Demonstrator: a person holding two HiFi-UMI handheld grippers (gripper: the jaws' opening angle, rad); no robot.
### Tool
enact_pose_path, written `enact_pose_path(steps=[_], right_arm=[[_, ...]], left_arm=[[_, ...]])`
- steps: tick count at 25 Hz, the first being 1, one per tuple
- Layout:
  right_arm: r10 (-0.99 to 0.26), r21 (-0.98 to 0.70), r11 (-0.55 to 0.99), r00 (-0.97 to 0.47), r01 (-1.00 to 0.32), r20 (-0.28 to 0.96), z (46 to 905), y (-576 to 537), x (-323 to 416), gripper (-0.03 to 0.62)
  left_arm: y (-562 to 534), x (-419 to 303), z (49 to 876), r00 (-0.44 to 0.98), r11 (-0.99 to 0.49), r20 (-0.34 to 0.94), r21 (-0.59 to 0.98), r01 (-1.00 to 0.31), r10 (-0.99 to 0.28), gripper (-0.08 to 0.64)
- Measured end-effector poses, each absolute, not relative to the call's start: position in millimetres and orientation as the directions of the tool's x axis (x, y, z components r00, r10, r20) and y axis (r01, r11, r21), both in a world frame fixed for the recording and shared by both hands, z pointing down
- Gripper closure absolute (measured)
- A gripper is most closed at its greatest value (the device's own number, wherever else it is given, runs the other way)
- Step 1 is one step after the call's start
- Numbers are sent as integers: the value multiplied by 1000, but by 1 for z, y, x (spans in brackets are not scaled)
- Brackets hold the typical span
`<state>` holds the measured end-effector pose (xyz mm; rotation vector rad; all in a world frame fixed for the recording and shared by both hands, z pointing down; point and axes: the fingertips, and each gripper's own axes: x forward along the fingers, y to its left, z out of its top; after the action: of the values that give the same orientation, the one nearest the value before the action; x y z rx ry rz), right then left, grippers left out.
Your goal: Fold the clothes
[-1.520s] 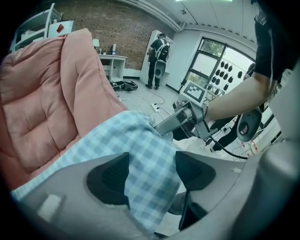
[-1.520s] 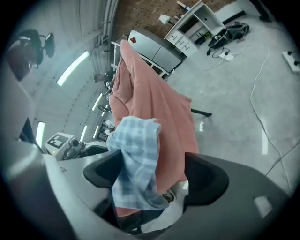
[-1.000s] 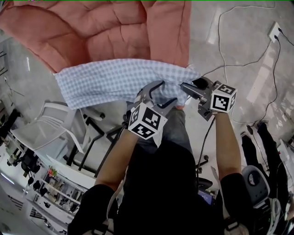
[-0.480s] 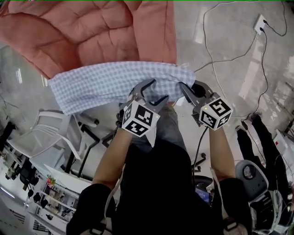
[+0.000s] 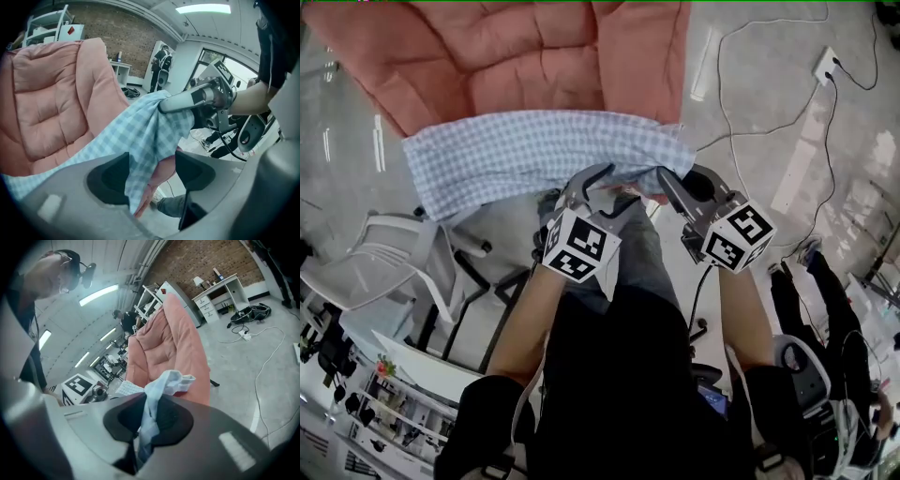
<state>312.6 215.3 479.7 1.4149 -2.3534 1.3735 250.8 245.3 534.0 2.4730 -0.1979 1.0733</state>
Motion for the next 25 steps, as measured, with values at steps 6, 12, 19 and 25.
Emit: enact_pose_path(steps=[6,12,19,25], right_arm=[[-622,-572,169,-537,-803,570,489,191,273,565],[-586,-539,132,-504,-832,635,492,170,234,565],[-560,-545,164,-532,-822,635,481,128,146,565],[-542,-598,253,-623,-761,564,446,79,41,565]], left_arm=[[220,189,547,684,-856,729,327,-399,-40,239],[190,115,566,655,-826,750,307,-472,-95,238],[178,26,561,635,-783,762,315,-537,-129,238],[151,-49,543,634,-742,747,307,-596,-201,238]])
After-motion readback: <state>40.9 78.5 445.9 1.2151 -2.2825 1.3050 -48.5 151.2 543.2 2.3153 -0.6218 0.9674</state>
